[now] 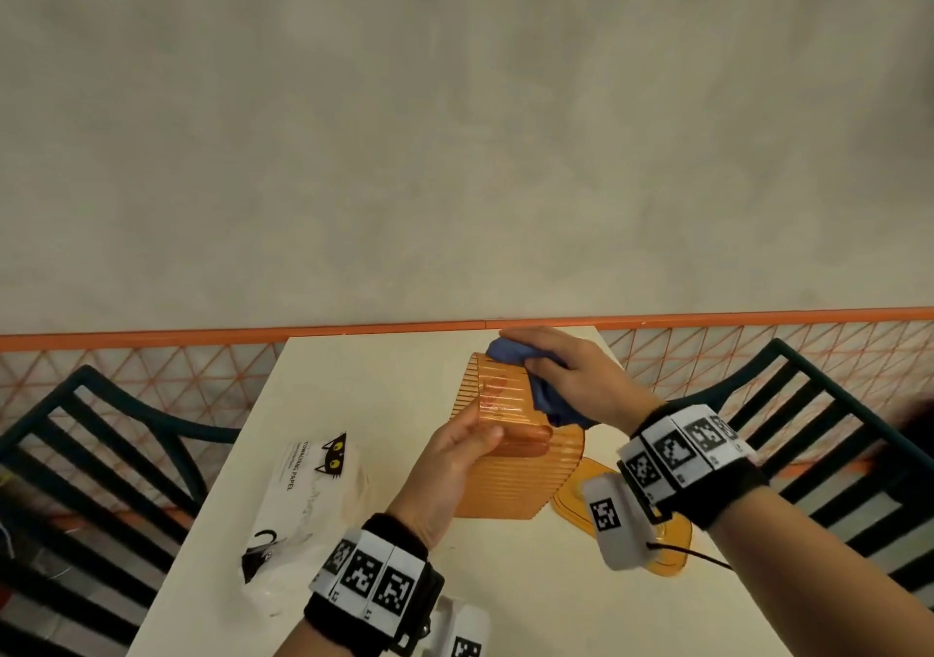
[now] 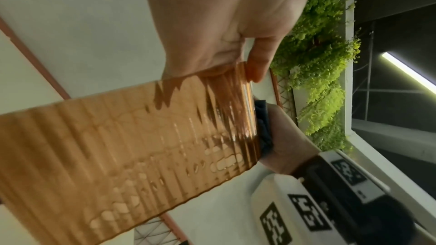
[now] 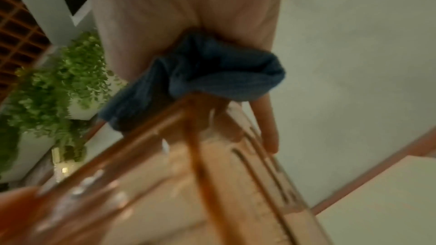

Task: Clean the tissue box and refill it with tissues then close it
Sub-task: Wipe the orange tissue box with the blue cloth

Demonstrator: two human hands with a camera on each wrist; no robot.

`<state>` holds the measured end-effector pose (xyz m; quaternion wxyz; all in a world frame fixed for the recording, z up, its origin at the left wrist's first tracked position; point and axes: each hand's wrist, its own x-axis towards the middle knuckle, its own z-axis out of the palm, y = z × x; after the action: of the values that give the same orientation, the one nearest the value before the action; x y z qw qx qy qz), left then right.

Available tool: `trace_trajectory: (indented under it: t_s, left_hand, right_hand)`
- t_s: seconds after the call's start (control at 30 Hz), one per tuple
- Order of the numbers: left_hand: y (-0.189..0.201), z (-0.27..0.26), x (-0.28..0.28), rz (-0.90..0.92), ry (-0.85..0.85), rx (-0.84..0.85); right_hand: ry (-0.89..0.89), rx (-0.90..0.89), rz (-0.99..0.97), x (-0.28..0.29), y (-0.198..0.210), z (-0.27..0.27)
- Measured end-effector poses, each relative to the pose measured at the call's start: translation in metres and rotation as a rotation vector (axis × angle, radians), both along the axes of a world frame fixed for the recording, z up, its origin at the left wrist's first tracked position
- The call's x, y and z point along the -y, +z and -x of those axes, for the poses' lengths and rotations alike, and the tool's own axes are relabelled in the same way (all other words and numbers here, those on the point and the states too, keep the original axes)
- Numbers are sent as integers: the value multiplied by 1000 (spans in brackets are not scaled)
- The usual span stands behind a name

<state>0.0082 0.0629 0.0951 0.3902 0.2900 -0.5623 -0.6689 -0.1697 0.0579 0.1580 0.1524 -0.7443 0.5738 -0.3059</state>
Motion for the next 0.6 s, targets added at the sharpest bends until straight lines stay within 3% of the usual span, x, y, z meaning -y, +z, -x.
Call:
trace_trajectory:
  t_s: [0.17, 0.27, 0.37, 0.5, 0.6]
  left_hand:
    - [4, 4, 5, -101, 65, -5]
    - [16, 0, 10, -217, 36, -189]
    - [24, -10, 20, -313, -16, -356]
    - [18, -17, 20, -304, -6, -328]
    - [11, -14, 14, -187, 87, -231]
  right_hand:
    - [56, 17, 95, -9, -3, -9]
    - [89, -20, 179, -17, -7, -15]
    - [191, -232, 310, -32, -17, -26]
    - [170, -487, 303, -50, -24, -37]
    - [138, -434, 205, -48, -17, -39]
